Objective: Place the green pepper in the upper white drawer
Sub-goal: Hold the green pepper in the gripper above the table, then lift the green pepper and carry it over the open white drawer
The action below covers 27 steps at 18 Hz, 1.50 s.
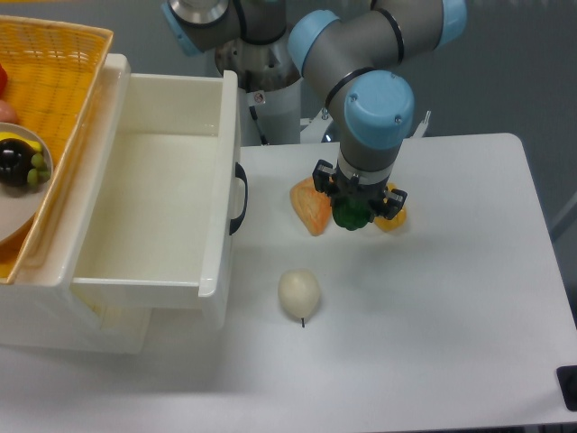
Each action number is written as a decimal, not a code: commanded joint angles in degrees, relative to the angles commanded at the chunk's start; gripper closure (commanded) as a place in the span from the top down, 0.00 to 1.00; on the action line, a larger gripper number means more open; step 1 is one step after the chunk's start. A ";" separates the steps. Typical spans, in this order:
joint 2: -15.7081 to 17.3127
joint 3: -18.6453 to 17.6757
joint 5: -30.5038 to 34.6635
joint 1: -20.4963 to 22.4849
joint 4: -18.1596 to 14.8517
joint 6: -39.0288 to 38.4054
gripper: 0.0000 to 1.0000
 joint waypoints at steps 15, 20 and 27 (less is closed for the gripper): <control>13.63 0.26 -13.02 -1.66 -5.10 -21.53 0.41; 15.74 0.35 -13.81 -4.48 -5.01 -23.74 0.41; 16.53 0.88 -16.62 -8.88 -4.75 -31.81 0.43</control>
